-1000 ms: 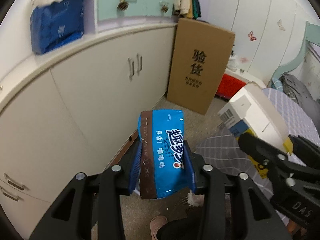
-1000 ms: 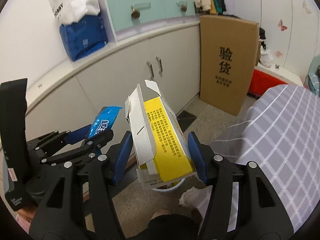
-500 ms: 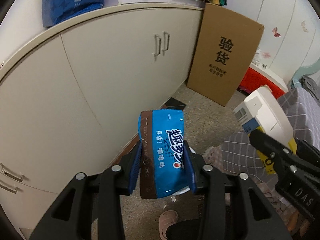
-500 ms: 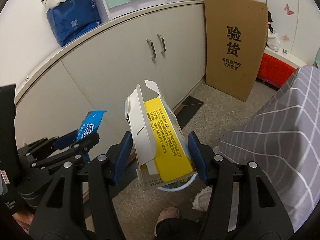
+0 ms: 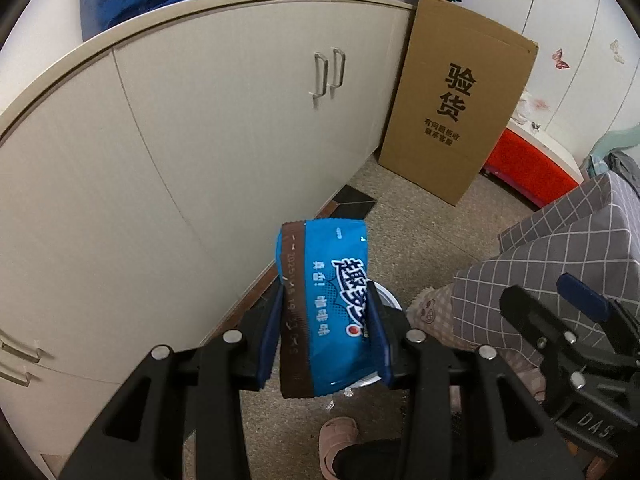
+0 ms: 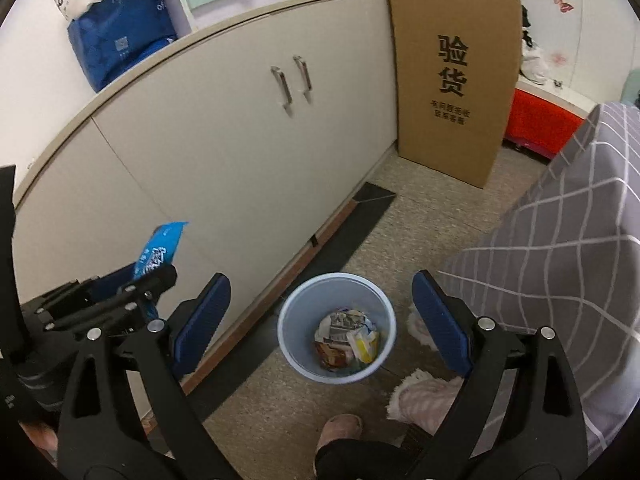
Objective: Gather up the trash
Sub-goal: 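Open the right tool then the left tool to drop them into the wastebasket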
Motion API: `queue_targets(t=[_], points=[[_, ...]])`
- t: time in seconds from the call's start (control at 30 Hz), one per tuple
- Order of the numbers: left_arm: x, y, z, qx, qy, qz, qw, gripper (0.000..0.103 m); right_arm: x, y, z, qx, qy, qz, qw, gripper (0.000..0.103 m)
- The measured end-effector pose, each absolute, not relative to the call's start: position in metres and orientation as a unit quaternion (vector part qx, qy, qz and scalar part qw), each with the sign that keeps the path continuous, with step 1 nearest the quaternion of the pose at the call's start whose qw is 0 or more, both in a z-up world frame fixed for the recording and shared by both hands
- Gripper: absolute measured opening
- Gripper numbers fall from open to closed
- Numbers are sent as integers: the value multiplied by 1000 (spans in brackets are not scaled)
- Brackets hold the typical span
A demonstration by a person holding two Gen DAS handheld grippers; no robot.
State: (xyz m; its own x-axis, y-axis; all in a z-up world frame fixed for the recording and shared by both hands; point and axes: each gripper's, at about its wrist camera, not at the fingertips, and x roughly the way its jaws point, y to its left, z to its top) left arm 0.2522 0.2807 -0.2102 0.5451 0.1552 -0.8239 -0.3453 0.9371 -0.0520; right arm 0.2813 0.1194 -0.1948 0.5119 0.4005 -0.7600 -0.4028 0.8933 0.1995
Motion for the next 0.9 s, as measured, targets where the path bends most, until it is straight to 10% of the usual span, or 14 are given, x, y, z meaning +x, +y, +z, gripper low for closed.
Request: queue_targets(t=[0.9], points=[[295, 236, -198, -85, 440, 85, 890, 50, 283, 76, -161, -53, 355, 127, 925, 93]])
